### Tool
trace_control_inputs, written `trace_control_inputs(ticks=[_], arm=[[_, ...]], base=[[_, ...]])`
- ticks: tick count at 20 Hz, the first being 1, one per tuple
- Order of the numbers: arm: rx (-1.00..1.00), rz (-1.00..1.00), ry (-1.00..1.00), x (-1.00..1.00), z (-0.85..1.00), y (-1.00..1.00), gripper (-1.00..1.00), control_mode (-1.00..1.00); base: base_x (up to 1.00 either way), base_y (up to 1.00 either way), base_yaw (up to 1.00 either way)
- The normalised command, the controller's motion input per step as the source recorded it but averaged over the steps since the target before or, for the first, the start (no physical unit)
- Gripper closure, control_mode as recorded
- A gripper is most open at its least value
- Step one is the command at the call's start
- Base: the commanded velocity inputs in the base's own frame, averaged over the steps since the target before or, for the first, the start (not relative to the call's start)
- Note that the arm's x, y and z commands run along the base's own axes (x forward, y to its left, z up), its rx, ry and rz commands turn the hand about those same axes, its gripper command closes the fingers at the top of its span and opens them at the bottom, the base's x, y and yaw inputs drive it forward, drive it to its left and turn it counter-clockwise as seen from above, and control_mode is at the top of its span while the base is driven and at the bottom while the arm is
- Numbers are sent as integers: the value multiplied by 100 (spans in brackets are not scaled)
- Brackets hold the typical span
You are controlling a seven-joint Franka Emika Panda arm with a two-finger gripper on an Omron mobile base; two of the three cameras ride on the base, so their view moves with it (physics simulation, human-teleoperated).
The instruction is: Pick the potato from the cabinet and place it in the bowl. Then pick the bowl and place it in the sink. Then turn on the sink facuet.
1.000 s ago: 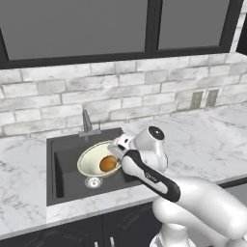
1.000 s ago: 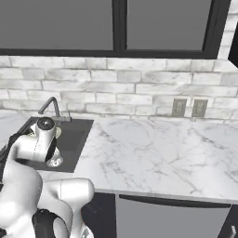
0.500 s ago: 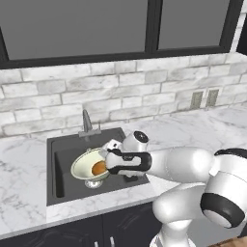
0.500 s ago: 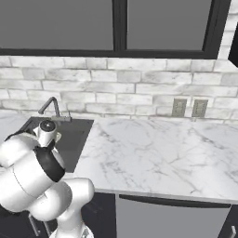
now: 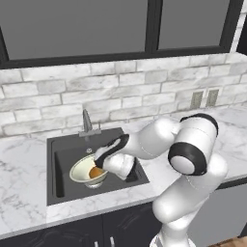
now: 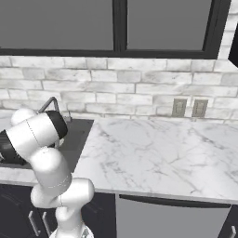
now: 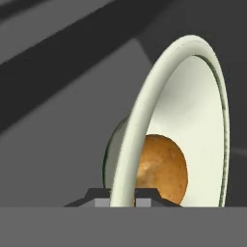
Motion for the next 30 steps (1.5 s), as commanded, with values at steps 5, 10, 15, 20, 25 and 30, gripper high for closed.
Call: trace_control_inputs(ticks=[5,10,15,20,25,30], arm=[[0,0,3,49,-48,28,100,-100],[0,0,2,42,-55,15,100,-100],[0,4,0,40,-61,1,100,-100],[0,5,0,37,-42,0,100,-100],[0,1,-2,13,13,0,-100,-100],[1,0,-5,0,72,0,-100,-100]], base=[[0,0,0],[0,0,0],[0,0,0],[0,0,0],[0,0,0],[0,0,0]])
